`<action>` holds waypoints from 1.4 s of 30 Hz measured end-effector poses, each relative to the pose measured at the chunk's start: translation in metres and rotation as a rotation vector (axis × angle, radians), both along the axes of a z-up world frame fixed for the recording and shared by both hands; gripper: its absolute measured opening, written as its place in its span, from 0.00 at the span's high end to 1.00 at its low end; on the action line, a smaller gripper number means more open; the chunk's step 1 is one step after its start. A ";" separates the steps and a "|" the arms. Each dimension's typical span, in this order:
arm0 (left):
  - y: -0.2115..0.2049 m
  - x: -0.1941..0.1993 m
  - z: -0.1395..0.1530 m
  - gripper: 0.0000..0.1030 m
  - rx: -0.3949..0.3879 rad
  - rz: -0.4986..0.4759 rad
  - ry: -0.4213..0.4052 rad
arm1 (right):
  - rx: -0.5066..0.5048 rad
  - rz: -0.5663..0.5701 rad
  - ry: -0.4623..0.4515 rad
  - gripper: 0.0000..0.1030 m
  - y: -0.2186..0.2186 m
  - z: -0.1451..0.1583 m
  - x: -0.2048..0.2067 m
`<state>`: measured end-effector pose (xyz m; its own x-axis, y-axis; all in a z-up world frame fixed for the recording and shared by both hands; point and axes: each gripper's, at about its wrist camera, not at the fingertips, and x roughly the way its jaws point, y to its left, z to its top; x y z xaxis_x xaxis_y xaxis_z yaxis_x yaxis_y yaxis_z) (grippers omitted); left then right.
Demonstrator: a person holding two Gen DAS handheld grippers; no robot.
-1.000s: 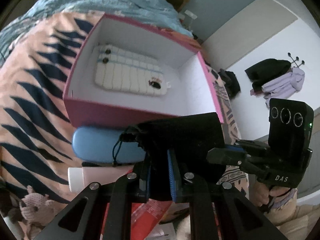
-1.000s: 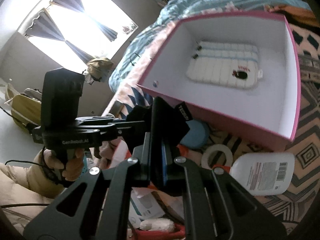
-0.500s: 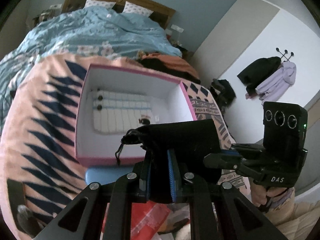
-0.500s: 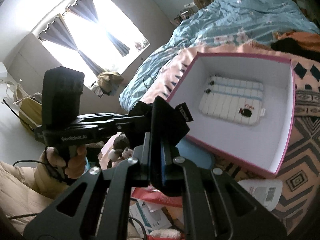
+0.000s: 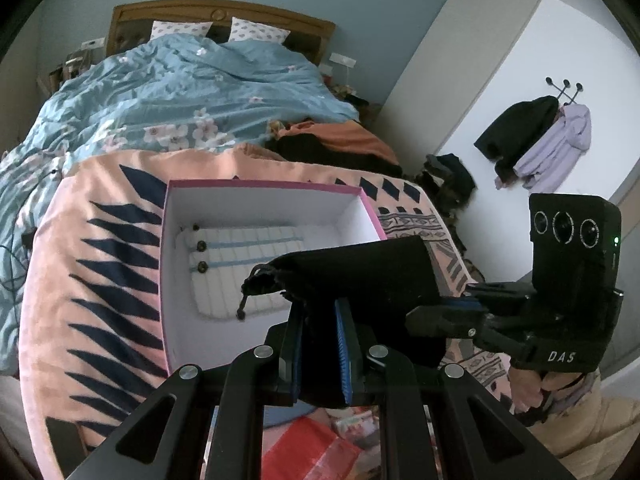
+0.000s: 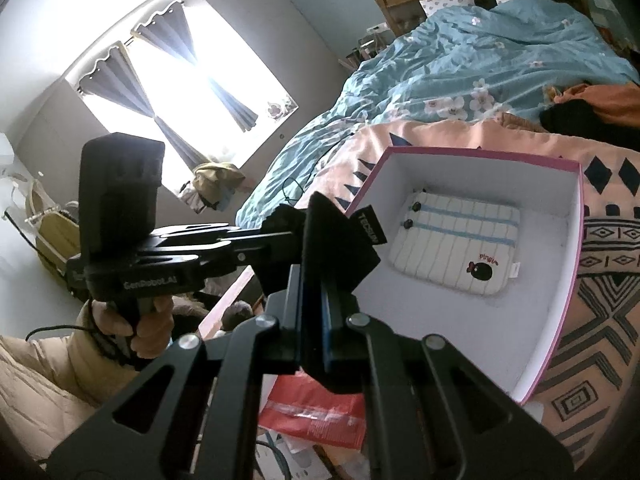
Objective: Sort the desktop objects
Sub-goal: 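Lift the black bag with the right gripper and carry it over the box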
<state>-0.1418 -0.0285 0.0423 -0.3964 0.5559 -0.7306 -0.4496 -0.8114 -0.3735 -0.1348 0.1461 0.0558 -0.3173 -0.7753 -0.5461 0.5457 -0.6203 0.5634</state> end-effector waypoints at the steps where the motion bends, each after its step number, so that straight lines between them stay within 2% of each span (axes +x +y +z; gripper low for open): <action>1: 0.001 -0.002 0.000 0.87 0.001 -0.004 0.000 | 0.002 -0.001 0.001 0.91 -0.001 0.000 -0.002; 22: 0.014 -0.065 -0.011 0.87 -0.064 0.009 0.002 | 0.050 -0.039 -0.013 0.91 -0.009 -0.020 -0.061; 42: 0.016 -0.109 -0.039 0.87 -0.080 0.038 -0.030 | 0.125 -0.045 -0.036 0.91 -0.018 -0.047 -0.105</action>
